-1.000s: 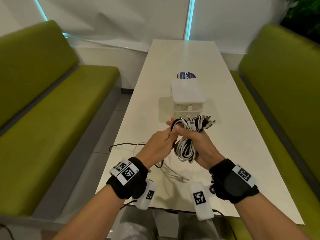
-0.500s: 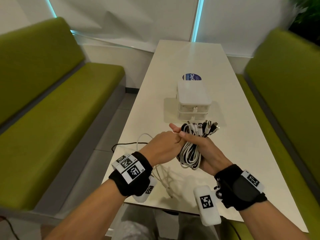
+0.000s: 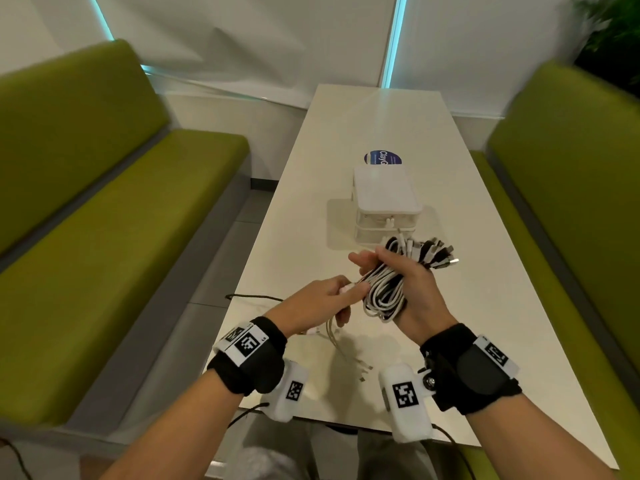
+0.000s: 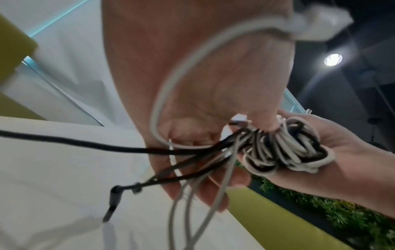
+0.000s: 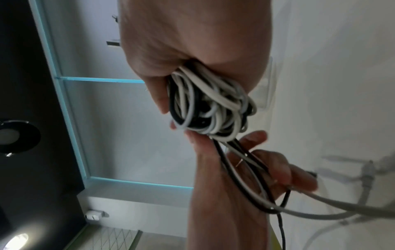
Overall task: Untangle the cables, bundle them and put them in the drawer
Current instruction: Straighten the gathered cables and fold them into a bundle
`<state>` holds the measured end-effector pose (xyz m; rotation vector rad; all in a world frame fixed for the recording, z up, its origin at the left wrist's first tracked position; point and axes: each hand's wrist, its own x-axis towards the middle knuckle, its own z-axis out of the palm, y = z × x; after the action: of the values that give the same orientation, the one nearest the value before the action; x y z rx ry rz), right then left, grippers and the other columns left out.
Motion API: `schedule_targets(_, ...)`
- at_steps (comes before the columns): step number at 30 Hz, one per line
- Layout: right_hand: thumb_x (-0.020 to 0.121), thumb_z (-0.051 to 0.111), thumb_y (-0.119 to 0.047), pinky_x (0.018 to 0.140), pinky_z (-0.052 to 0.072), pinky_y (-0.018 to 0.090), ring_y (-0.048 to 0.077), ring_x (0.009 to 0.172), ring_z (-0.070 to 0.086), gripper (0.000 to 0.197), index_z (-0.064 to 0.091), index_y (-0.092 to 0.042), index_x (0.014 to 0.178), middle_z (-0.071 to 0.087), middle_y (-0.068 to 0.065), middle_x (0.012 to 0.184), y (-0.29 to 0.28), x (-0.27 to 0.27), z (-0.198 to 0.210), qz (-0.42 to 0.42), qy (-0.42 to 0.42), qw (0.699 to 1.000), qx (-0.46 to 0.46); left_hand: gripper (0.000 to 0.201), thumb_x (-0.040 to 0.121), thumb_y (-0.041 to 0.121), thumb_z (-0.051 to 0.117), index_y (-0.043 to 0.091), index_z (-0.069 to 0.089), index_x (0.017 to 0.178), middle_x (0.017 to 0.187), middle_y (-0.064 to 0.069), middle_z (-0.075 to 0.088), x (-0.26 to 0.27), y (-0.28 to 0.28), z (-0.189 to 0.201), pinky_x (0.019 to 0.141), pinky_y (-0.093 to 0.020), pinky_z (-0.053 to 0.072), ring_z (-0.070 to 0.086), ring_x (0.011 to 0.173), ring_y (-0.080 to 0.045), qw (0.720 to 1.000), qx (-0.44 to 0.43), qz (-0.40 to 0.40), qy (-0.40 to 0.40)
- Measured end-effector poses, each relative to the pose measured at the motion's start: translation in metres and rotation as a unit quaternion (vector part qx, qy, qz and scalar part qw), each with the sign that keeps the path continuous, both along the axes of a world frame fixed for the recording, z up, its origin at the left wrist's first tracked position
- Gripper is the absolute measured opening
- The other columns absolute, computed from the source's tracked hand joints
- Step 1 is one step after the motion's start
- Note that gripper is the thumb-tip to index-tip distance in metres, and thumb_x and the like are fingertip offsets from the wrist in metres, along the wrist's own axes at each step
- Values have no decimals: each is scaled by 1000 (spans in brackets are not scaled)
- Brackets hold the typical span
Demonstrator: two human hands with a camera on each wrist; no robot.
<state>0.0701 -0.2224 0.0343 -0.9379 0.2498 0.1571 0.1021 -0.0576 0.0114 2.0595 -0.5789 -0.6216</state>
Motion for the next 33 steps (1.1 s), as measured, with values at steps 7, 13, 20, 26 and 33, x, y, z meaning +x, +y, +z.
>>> schedule_targets(7,83,64,-19,59,45,31,14,47,42,27,44,-16,65,36,-2,57,3,3,9,-34,-20,997,69,27,89,37,66,15,65,74,59,1,59,-6,1,-9,69,-33,50,59,57,-13,999,-10,-34,20)
schedule_targets(13,87,61,-7,53,38,34,17,42,39,32,45,-14,60,36,2,53,1,4,6,-16,-27,999,-39,34,79,37,77,25,59,54,45,11,40,-6,9,-14,51,-22,26,33,48,-7,999,-10,22,-44)
schedule_targets(20,88,62,-2,51,41,32,21,44,42,26,49,-11,67,44,5,53,-8,9,13,13,-77,968,-239,34,85,41,70,16,59,64,57,-2,63,3,30,-2,55,-26,40,64,55,-18,999,48,-13,-17)
schedule_targets(26,79,67,-9,62,43,41,20,55,48,20,50,-4,70,50,3,55,-5,5,-1,37,-91,904,-417,36,80,56,69,22,66,67,53,8,58,14,42,15,51,-21,37,46,46,-5,981,158,-24,-106)
schedule_targets(33,79,69,-13,63,43,33,13,56,52,27,52,-21,59,55,-4,56,4,4,6,80,-128,855,-496,24,97,43,50,27,65,89,69,8,60,7,32,19,63,-32,37,55,70,-18,928,263,-114,-236)
